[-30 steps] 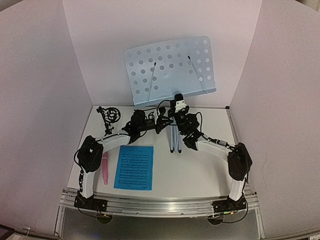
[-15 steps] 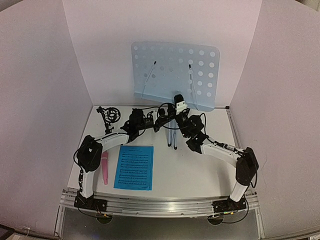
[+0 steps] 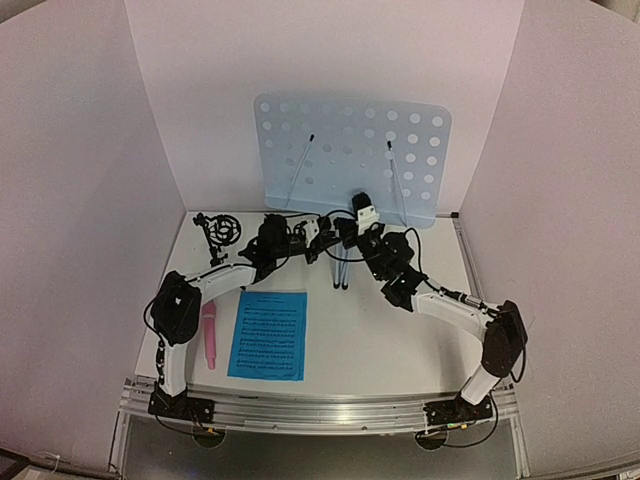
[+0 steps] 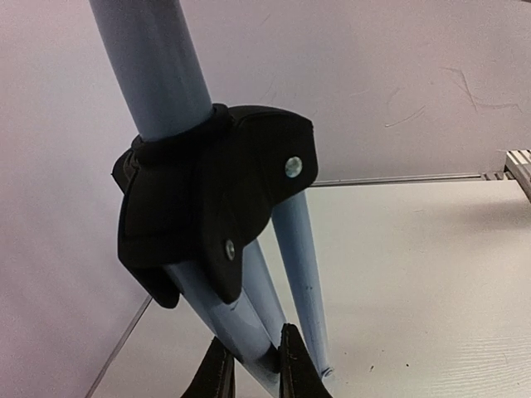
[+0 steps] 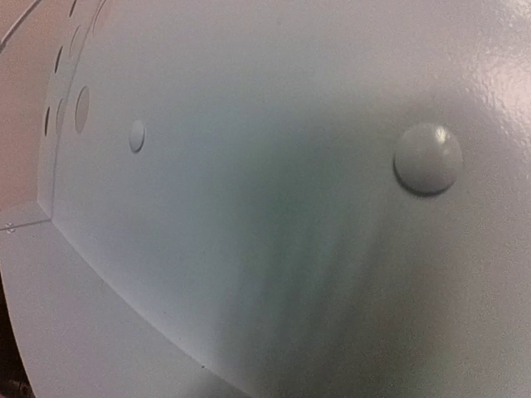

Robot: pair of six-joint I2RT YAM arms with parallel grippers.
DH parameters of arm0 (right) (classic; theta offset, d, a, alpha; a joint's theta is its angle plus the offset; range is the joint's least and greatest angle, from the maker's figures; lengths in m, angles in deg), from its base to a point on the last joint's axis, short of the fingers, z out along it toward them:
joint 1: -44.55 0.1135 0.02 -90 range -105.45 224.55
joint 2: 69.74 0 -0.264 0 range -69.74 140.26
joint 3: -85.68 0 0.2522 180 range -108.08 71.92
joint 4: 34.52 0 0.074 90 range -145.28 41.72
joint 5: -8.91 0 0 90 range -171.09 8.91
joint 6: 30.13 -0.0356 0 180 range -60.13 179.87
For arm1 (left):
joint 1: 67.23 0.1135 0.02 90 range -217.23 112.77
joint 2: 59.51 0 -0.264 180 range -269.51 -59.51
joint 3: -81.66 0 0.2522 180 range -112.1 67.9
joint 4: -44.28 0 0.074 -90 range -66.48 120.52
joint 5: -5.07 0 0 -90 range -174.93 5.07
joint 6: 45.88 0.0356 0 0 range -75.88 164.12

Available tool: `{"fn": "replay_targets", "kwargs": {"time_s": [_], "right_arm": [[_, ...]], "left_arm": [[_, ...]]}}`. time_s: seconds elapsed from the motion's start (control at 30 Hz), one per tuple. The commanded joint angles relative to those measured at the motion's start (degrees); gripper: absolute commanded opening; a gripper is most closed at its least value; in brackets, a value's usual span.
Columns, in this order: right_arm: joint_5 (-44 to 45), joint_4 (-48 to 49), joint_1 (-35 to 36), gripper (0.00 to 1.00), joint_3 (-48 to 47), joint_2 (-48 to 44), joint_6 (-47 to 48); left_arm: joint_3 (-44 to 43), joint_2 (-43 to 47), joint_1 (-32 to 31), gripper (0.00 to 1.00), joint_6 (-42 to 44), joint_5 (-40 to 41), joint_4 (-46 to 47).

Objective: Set up the instrument practice props

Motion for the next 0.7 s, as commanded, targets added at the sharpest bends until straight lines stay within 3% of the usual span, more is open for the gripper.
{"fn": "replay_targets", "kwargs": {"time_s": [0.0,0.23,0.53,0.67], "right_arm": [[-3.9,-8.6,0.1,0.58,0.7,-5.4,-3.4],[-4.1,-21.1,-0.3,0.64,-2.9,-6.8,-6.6],[-4.4,-31.0,-0.6,0.69,-4.1,-9.5,-8.3],[-5.1,-32.1,-1.8,0.71,-0.5,-11.2,-9.6]], "left_arm": [[-4.6,4.0,2.7,0.0,8.8,4.0,-2.0],[-6.6,3.5,2.8,0.0,4.3,3.4,-5.0],[-5.1,4.2,2.7,0.0,0.8,3.0,-7.2],[-5.8,4.5,2.8,0.0,2.3,3.2,-8.1]]}}
